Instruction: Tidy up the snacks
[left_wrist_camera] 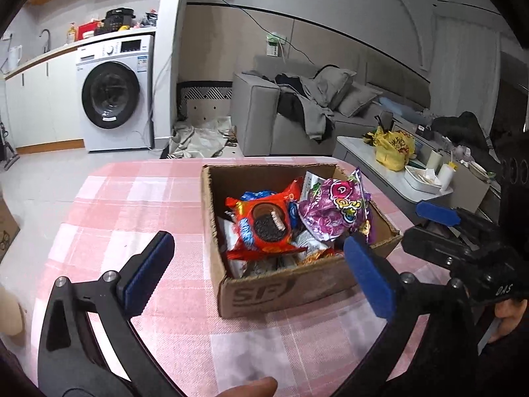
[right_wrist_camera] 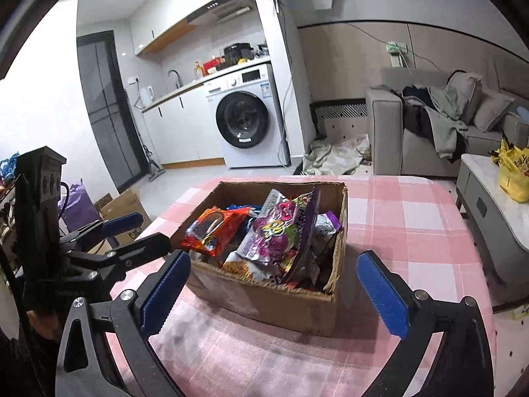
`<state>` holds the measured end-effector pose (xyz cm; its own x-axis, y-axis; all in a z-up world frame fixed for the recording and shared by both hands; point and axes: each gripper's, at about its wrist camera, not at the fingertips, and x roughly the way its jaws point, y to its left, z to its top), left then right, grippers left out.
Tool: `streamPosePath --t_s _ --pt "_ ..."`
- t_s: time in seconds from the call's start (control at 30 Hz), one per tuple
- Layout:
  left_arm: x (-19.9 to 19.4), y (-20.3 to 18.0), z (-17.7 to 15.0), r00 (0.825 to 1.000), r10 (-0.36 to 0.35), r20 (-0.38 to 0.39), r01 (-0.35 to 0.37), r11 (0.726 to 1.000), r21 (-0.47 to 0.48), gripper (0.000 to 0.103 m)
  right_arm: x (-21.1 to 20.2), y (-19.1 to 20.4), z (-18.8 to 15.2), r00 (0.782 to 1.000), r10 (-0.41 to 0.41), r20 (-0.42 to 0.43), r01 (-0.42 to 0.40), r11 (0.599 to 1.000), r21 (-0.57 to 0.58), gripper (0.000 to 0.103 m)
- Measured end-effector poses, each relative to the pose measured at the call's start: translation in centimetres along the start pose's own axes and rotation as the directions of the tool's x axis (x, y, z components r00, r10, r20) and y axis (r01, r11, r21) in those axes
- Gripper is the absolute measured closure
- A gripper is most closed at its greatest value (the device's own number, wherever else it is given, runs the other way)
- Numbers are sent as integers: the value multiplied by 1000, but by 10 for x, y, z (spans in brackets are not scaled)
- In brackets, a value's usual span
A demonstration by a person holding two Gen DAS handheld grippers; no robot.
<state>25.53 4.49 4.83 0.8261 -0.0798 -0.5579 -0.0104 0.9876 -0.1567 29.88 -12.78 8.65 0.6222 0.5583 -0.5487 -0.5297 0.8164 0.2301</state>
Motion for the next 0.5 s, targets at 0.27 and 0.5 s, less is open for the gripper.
streamPosePath --t_s 0.27,0.5 --pt "-25 7 -34 998 54 40 -55 998 11 1 -15 11 -32 999 17 44 -15 999 -35 0" --pt "-36 7 -57 994 60 91 -62 998 19 1 -21 14 -54 996 14 89 -10 999 -45 0"
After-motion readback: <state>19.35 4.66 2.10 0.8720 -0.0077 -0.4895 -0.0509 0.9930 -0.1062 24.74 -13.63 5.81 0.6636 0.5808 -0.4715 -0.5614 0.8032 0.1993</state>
